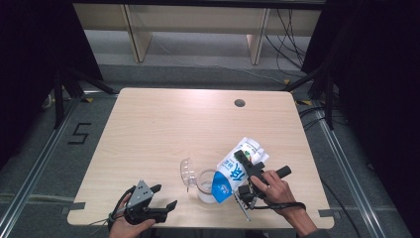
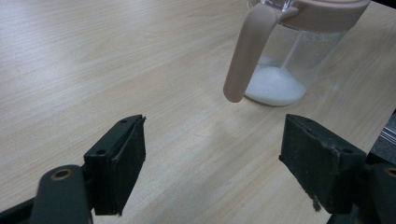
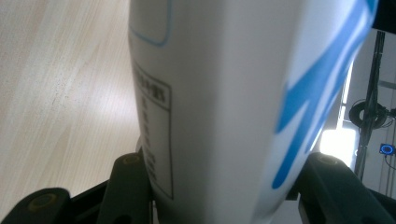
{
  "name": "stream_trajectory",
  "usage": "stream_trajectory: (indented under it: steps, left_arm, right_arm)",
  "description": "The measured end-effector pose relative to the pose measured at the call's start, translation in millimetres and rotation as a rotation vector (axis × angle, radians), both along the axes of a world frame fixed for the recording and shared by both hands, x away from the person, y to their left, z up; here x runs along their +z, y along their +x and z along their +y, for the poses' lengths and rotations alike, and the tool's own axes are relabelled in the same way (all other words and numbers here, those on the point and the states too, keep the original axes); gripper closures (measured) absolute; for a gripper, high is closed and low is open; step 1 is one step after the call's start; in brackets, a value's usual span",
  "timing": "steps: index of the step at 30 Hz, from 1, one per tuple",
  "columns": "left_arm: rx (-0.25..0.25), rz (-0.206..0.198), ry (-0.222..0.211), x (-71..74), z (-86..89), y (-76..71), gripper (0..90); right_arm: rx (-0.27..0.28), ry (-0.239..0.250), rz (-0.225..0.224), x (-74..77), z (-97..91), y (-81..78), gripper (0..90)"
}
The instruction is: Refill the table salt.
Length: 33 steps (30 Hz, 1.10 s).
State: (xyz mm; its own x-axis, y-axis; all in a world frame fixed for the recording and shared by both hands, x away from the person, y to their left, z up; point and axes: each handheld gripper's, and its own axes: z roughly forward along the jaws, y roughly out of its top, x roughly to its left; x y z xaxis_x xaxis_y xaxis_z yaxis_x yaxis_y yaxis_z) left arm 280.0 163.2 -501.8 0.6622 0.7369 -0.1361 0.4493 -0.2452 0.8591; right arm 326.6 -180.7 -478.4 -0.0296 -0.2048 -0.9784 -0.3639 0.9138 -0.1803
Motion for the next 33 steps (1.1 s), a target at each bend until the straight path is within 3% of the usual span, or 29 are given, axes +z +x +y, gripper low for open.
stream_trajectory:
  steps: [5,33]
  left_arm:
    - [0.000,0.000,0.000,0.0,0.0,0.0,21.7]
    - [-0.001,-0.001,0.005,0.3,0.4,0.0,21.7]
  right_arm:
    - [-0.004,-0.018,-0.002,1.2,0.4,-0.6,53.8]
    - [0.002,-0.010,-0.014,1.6,-0.1,-0.3,55.3]
